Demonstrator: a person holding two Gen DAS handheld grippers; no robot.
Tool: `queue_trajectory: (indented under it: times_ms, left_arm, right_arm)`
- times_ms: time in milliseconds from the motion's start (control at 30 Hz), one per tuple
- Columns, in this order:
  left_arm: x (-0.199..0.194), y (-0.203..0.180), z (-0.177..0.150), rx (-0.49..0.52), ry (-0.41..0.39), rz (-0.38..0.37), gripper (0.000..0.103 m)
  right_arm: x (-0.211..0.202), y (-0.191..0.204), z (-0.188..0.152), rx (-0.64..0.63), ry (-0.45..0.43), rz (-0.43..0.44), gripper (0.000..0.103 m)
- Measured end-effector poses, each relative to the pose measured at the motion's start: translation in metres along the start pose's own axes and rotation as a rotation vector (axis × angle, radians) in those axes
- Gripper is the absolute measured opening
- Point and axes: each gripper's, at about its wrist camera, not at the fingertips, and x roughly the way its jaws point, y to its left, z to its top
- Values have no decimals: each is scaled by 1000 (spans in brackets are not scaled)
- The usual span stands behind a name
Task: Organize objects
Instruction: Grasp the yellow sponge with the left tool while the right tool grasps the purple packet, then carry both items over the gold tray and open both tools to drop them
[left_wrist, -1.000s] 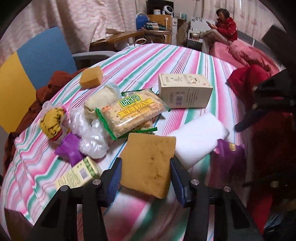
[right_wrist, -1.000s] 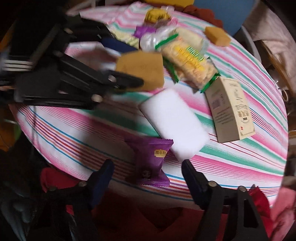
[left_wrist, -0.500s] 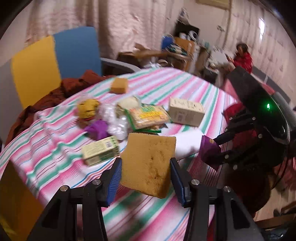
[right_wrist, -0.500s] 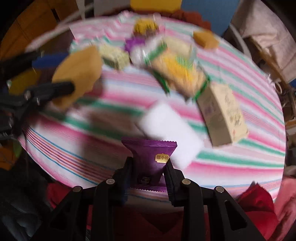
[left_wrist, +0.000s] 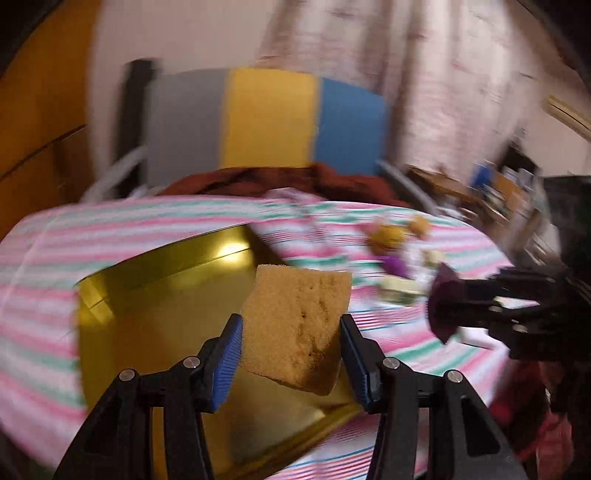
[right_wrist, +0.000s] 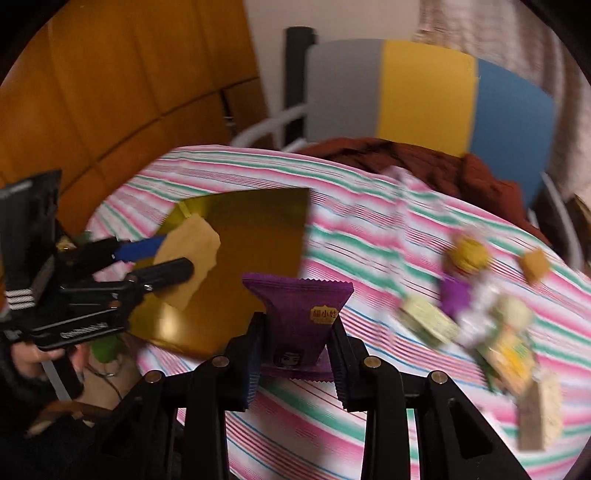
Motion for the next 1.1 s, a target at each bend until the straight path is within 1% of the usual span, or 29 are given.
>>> queue_trajectory:
  times_ms: [33,67,133,167,200,233,300,367,433,500,567,600,633,667,767,833,900,933,1033,1100]
  left_arm:
    - [-1,10,-3,-25,2,26,53]
    - [-3,28,-8,-73,10,75,54]
    - [-7,49,-16,-126,19,134,57]
    - [-9,57,-20,-147,17,168,58]
    - [-12,66,-26,-172,15,211,59]
    - [-15,72,-30,-188,15,233,60]
    - [-21,86,-40,-225,17,272,62]
    - [-25,93,-47,-243,16,298,62]
    - [-27,95,-50,-248,12,326,63]
    - [-29,97,-53,-241,9,353,65]
    - [-28,98,-53,-235,14,371,73]
    - [-27,97,-53,-228,19,377,82]
    - [-25,94,-52,-225,18,379,84]
    - [-26,94,-52,-224,13,380,85]
    - [-32,87,-52,-217,8,384,85]
    - [-34,83,-47,-213,-1,388,85]
    - [-37,79,-44,-205,-16,402,85]
    - [-38,77,-43,-199,-21,406,84]
    - [-43,70,-39,-183,-45,415,84]
    - [-45,65,-38,-162,-58,441,84]
  right_arm:
    - [7,9,3,-9,3,26,36]
    - [19,22,8,-22,10,52,38]
    - [36,41,13,-35,21,103,58]
    - [42,53,15,-45,16,126,62]
    - [47,57,15,-50,9,136,71]
    - [49,65,16,-54,-4,144,80]
    - [55,71,16,-45,-38,130,88]
    - [56,78,17,-49,-69,97,89]
    - [57,81,15,-61,-72,95,92]
    - [60,82,14,-48,-68,89,92]
    - [61,80,11,-27,-79,68,92]
    - [59,77,10,-10,-97,52,92]
    - [53,74,8,4,-120,39,92]
    - [48,72,6,16,-158,15,92]
    - [34,73,0,12,-230,-63,92]
    - [32,73,-1,12,-249,-85,92]
    - [34,70,-2,17,-233,-88,92]
    - [37,68,-4,30,-215,-72,92]
    - [41,62,-9,58,-196,-45,92]
    - [43,63,-13,58,-198,-69,92]
